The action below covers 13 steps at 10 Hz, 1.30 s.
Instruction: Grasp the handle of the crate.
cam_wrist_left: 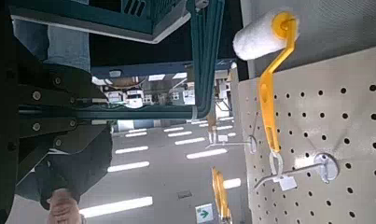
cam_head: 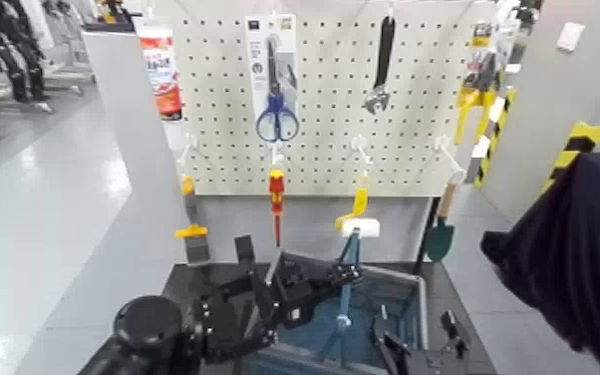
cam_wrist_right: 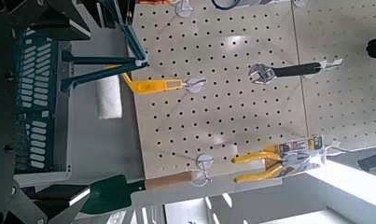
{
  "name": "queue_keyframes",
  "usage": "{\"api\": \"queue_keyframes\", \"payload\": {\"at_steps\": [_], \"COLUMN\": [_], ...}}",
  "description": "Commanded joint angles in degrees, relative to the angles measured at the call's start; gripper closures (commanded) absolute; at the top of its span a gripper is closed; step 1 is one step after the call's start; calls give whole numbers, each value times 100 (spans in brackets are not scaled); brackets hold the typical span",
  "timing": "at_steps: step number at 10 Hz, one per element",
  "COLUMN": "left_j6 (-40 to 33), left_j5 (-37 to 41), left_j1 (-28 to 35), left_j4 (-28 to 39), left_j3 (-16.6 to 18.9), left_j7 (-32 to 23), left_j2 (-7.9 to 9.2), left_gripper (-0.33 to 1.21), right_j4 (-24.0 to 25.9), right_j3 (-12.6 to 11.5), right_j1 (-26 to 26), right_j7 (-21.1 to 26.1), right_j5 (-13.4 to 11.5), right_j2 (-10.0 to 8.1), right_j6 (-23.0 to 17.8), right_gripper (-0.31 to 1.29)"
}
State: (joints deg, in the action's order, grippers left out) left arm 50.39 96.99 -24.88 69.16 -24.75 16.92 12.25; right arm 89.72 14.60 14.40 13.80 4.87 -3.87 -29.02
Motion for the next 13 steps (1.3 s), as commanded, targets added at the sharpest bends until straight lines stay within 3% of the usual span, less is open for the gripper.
{"api": "queue_keyframes", "payload": {"at_steps": [1,6,13], "left_j6": [41,165,41], "left_j5": [83,224,514], "left_j1": [546,1328,1724], "left_j4": [669,1768,2234], "left_j3": [374,998,1139], "left_j7": [-321,-945,-1173], "left_j2": [58,155,137], "left_gripper": [119,119,119], "right_j4": [10,45,107], "right_j3": [-18,-71,-71], "right_j1": [10,37,46], "right_j7": [9,9,9], "right_j5": [-12,-73,-100], "right_j2": [0,0,0], "right_j6": [2,55,160], "right_gripper": [14,14,14]}}
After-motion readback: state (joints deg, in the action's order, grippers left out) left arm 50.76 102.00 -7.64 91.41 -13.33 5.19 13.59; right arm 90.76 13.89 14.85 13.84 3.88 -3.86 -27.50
